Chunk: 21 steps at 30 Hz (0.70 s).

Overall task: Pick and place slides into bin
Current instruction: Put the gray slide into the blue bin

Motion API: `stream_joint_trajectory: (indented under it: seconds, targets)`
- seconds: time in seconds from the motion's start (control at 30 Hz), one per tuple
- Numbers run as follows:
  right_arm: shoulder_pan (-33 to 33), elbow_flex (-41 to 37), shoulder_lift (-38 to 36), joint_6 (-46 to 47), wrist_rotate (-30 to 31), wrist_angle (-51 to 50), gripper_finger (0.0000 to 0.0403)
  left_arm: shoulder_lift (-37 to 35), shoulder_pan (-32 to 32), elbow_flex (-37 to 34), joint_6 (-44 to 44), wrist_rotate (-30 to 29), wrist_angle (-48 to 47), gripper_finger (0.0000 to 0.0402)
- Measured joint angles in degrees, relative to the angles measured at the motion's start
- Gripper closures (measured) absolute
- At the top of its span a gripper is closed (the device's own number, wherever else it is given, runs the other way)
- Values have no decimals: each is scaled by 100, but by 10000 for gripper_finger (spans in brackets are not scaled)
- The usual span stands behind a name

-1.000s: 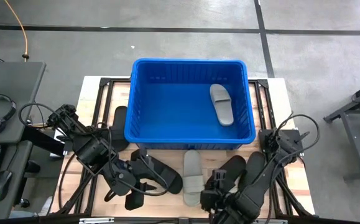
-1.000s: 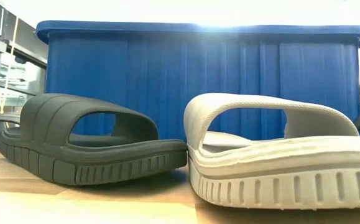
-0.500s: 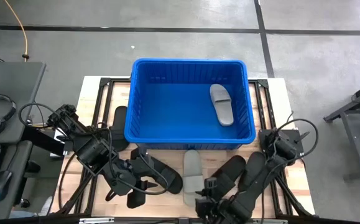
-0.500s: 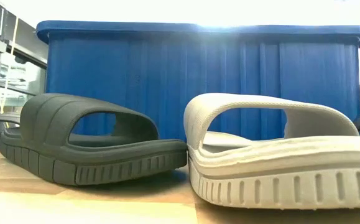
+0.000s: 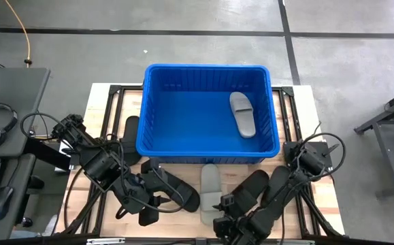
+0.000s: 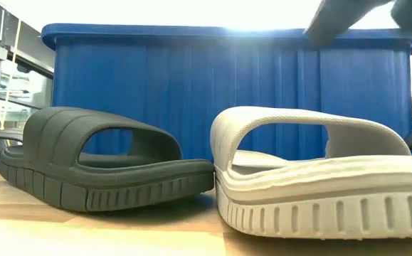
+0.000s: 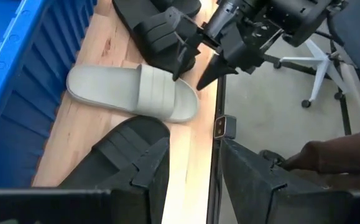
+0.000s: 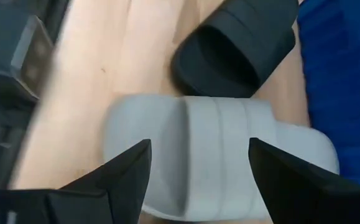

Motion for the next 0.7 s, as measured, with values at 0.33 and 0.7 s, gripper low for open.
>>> stream_joint_trajectory:
  seconds: [0.33,0.7]
  targets:
    - [-77,2,354,-565,291,51,143,0,0,0,17,0,-101,268]
    - [-146,2,654,-492,881,24,143,0,-375,0,-126,-372,-103,268]
